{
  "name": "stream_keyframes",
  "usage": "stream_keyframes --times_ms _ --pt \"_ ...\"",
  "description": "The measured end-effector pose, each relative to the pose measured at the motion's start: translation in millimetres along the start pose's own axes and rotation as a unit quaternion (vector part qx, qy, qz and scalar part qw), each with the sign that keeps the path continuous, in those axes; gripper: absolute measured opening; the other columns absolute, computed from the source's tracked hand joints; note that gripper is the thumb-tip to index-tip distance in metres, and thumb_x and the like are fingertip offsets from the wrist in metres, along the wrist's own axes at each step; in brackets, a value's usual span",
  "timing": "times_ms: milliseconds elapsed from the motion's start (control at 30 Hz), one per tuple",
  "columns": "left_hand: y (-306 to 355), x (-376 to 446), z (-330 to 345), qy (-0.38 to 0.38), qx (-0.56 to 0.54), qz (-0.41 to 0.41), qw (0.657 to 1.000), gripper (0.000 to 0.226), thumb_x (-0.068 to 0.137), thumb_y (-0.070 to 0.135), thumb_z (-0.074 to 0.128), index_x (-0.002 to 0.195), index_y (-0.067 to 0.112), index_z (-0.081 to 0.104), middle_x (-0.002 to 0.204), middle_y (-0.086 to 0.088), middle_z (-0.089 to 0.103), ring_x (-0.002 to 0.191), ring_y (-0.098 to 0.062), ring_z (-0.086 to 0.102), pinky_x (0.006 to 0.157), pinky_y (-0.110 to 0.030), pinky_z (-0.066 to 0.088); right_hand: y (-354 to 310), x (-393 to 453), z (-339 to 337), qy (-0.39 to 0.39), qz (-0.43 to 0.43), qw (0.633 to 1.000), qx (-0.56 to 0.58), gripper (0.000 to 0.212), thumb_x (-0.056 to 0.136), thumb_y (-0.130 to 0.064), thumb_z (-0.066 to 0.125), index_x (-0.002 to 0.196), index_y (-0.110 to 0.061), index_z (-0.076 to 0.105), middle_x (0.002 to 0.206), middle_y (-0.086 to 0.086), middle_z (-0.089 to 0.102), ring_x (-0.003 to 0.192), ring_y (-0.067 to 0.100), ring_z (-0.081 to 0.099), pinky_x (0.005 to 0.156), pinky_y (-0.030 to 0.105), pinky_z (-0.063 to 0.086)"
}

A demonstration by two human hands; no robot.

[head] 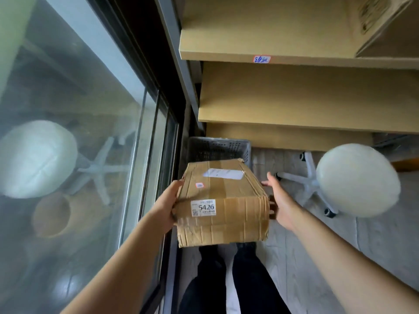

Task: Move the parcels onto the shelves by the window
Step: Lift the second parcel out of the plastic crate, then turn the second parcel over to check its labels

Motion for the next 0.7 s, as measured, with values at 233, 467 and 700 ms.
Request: stream_keyframes --times_ms 233,467,700 --pt "-1.3 -93.8 -8.2 -0.019 0.010 0.026 0.999 0.034 0.097 0.046 0.050 0.094 0.017 0.067 0.084 -0.012 0.071 0.070 -0.026 0.066 0.060 -0.034 0.051 -1.1 -71.2 -30.0 -0.013 -0.003 0.998 -0.064 0.112 0.027 -0.091 0.070 0.120 -0.031 0.054 0.138 0.011 0.059 0.126 0.038 0.056 0.104 0.061 0.043" --pt "24.1 -169.1 -17.0 -0.058 0.033 0.038 0.997 0.043 0.090 0.052 0.058 0.103 0.013 0.072 0.103 -0.018 0.069 0.076 -0.030 0.065 0.065 -0.037 0.052 -15.7 -168.5 -37.1 -0.041 -0.027 0.990 -0.136 0.115 0.051 -0.063 0.079 0.152 -0.038 0.029 0.150 0.007 0.049 0.130 0.033 0.052 0.108 0.060 0.041" --pt "28.7 -219.4 -20.2 -0.036 0.071 0.076 0.994 0.072 0.082 0.063 0.066 0.130 0.008 0.064 0.110 -0.015 0.069 0.092 -0.034 0.071 0.088 -0.045 0.055 -17.2 -227.1 -39.5 -0.045 -0.088 0.988 -0.118 0.082 0.072 -0.054 0.074 0.143 -0.029 0.042 0.135 0.006 0.059 0.123 0.027 0.057 0.109 0.050 0.044"
Point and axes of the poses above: each hand's wrist, its own x-axis towards the middle knuckle, its own z-axis out of the palm, y = z × x, the point moved 1 cm from there along x, towards the middle knuckle
